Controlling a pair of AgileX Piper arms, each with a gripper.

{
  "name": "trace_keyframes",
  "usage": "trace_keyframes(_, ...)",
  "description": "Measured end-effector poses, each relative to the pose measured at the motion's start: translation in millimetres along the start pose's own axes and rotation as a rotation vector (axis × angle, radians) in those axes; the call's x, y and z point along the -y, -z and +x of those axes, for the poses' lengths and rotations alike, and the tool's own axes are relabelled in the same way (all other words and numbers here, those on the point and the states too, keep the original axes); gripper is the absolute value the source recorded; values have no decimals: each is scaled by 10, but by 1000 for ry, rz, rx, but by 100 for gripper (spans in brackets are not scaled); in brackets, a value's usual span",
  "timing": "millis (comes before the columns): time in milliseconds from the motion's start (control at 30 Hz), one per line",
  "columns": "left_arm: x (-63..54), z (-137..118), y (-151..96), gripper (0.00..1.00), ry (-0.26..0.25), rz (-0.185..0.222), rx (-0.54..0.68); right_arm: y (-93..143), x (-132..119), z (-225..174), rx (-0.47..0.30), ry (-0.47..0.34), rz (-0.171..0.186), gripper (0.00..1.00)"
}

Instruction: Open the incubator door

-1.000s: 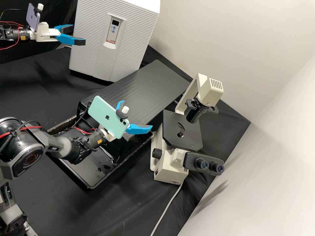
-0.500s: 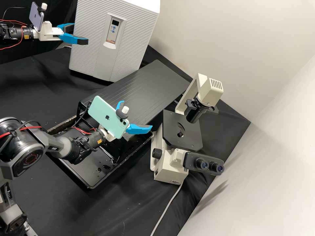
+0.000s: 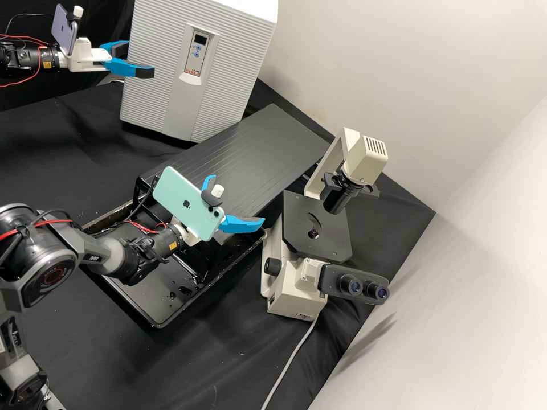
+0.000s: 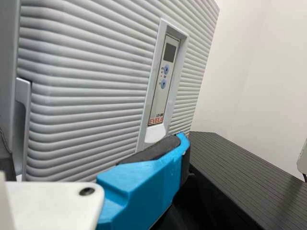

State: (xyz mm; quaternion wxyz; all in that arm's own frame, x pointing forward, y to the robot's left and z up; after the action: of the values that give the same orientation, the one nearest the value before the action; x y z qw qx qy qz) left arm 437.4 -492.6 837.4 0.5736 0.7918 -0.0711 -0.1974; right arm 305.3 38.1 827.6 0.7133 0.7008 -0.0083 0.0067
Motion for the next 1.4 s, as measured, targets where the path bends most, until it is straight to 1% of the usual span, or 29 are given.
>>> trace_keyframes(767, 16, -8, 5, 0, 4, -3, -3, 0, 0, 0, 0, 0, 0, 100)
trace_keyframes(867, 24, -17, 17, 0, -3, -20, -14, 0, 0, 0, 0, 0, 0, 100)
trace_keyframes(1100, 20, -20, 27, 0, -13, -34, -23, 0, 0, 0, 0, 0, 0, 100)
trace_keyframes(1400, 22, -20, 36, 0, -11, -38, -33, 0, 0, 0, 0, 0, 0, 100)
